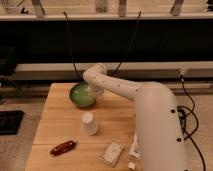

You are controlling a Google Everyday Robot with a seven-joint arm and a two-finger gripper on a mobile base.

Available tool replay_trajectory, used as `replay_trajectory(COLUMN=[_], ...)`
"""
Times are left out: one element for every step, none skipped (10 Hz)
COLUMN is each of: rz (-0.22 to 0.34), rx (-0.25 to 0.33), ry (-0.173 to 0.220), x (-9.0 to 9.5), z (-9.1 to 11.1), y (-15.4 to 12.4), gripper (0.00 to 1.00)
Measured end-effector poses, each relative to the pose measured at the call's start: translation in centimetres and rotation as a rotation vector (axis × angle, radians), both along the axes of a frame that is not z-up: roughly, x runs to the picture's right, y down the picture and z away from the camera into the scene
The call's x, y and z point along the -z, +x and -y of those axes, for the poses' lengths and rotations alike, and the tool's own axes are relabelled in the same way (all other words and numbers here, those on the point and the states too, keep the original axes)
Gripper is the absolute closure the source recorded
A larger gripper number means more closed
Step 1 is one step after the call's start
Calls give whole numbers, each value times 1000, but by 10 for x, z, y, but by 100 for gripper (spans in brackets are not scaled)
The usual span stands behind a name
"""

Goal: Pick up the ceramic bowl

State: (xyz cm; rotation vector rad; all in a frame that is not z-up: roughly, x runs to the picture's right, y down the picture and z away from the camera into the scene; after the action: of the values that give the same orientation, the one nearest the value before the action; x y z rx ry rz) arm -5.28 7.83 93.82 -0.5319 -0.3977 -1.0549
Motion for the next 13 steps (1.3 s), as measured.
replay_trajectory(rz=[3,6,10,13,15,18,21,23,25,28,32,37,40], rx=[2,8,10,13,13,17,20,21,24,27,30,35,38], ry=[3,4,7,9,12,18,22,23,25,27,29,31,32], x=[1,1,0,-1,-2,-4,-5,-5,-5,-5,-5,-3,-2], z=[1,1,2,3,4,5,6,6,6,7,8,9,10], y=[-2,-5,-7,-8,-8,-10,-12,-13,-14,-15,-16,-18,-19], gripper=[96,96,96,96,96,96,96,96,96,96,96,96,96])
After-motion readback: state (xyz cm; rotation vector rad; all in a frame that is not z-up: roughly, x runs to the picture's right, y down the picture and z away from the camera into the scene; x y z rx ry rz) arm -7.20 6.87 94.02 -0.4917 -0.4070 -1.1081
